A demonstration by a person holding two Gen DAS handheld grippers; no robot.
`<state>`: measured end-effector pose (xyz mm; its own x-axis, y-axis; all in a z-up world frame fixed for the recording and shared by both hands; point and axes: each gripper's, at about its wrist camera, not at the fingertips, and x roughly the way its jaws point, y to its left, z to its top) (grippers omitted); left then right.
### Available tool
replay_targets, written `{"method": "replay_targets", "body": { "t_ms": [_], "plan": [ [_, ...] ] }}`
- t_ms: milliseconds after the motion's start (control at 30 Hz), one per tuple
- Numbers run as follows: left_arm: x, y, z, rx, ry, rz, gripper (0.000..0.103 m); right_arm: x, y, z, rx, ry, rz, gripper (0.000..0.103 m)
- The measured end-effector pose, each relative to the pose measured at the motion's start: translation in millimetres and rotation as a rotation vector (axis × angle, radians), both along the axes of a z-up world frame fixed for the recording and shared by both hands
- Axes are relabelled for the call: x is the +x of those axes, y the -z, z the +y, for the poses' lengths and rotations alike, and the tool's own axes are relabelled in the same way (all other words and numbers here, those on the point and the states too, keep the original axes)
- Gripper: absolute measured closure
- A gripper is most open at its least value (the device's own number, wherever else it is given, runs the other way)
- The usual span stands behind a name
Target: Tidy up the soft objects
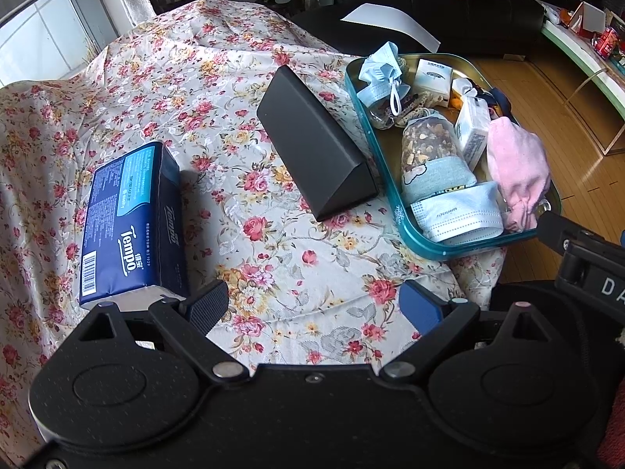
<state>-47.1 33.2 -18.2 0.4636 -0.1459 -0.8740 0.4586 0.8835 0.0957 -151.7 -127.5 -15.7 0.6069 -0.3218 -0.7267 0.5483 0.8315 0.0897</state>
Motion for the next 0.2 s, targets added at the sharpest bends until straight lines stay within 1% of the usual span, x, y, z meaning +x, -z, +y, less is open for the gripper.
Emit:
{"method": "replay_targets", "body": {
  "t_ms": [200],
  "plan": [
    [-0.3, 0.5, -0.1, 0.004, 0.000, -0.003, 0.012, 0.0, 0.0, 0.2, 0.000, 0.001, 0.000, 0.000]
  ]
}}
